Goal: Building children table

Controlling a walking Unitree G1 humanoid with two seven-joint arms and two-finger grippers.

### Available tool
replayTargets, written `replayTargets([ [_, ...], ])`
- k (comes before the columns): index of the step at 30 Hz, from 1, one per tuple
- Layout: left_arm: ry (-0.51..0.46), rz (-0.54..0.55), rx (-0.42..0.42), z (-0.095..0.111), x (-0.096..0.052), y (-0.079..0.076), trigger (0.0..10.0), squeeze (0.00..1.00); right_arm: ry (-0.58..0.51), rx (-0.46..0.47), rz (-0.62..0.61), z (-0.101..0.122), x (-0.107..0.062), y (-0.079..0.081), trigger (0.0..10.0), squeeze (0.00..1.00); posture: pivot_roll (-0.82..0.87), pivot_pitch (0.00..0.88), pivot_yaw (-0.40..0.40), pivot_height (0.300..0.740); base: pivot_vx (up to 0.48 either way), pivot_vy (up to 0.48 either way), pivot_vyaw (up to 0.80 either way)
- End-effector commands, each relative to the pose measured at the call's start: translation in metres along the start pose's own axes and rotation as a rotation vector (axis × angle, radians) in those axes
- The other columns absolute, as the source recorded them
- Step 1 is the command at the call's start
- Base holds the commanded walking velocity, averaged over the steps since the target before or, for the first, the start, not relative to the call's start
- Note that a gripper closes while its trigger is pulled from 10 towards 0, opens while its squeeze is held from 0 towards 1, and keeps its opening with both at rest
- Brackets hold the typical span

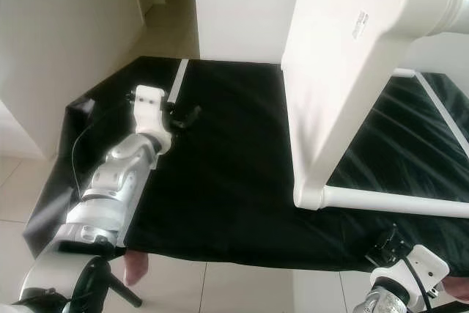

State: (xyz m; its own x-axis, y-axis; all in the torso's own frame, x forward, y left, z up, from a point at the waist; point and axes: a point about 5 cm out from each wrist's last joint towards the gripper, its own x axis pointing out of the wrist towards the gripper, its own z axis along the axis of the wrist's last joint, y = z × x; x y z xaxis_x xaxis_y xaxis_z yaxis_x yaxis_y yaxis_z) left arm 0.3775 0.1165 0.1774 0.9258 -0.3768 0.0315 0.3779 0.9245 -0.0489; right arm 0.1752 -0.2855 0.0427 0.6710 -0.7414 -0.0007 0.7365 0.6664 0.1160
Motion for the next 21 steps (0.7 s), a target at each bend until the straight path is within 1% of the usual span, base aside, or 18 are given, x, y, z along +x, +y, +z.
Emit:
replayTargets([
  [1, -0.002, 0.230, 0.025, -0.006, -0.009, 0.021, 10.0, 0.00, -0.212, -0.152, 0.187, 0.079, -0.002, 0.090, 10.0, 0.00, 0.00, 0.000, 0.000, 0.740, 0.000, 0.000, 0.00],
  [3, -0.022, 0.298, 0.050, -0.006, -0.013, 0.027, 10.0, 0.00, -0.227, -0.150, 0.189, 0.081, -0.003, 0.090, 10.0, 0.00, 0.00, 0.000, 0.000, 0.740, 0.000, 0.000, 0.00],
  [4, -0.022, 0.298, 0.050, -0.006, -0.013, 0.027, 10.0, 0.00, -0.227, -0.150, 0.189, 0.081, -0.003, 0.090, 10.0, 0.00, 0.00, 0.000, 0.000, 0.740, 0.000, 0.000, 0.00],
  [5, -0.025, 0.326, 0.072, -0.007, -0.016, 0.028, 10.0, 0.00, -0.247, -0.145, 0.194, 0.083, -0.003, 0.090, 10.0, 0.00, -0.01, 0.000, 0.000, 0.740, 0.000, 0.000, 0.00],
  [8, -0.023, 0.334, 0.080, -0.008, -0.017, 0.028, 10.0, 0.00, -0.258, -0.143, 0.197, 0.085, -0.003, 0.090, 10.0, 0.00, -0.01, 0.000, 0.000, 0.740, 0.000, 0.000, 0.00],
  [9, -0.028, 0.356, 0.091, -0.013, -0.023, 0.029, 10.0, 0.00, -0.306, -0.124, 0.236, 0.091, -0.007, 0.094, 10.0, 0.00, -0.02, 0.000, 0.000, 0.740, 0.000, 0.000, 0.00],
  [11, -0.030, 0.358, 0.084, -0.014, -0.025, 0.029, 10.0, 0.00, -0.319, -0.119, 0.247, 0.093, -0.009, 0.095, 10.0, 0.00, -0.02, 0.000, 0.000, 0.740, 0.000, 0.000, 0.00],
  [12, -0.014, 0.353, 0.062, -0.019, -0.027, 0.027, 10.0, 0.00, -0.339, -0.113, 0.259, 0.096, -0.010, 0.096, 10.0, 0.00, -0.02, 0.000, 0.061, 0.740, 0.000, 0.000, 0.00],
  [21, -0.014, 0.353, 0.062, -0.019, -0.027, 0.027, 10.0, 0.00, -0.339, -0.113, 0.259, 0.096, -0.010, 0.096, 10.0, 0.00, -0.02, 0.000, 0.061, 0.740, 0.000, 0.000, 0.00],
])
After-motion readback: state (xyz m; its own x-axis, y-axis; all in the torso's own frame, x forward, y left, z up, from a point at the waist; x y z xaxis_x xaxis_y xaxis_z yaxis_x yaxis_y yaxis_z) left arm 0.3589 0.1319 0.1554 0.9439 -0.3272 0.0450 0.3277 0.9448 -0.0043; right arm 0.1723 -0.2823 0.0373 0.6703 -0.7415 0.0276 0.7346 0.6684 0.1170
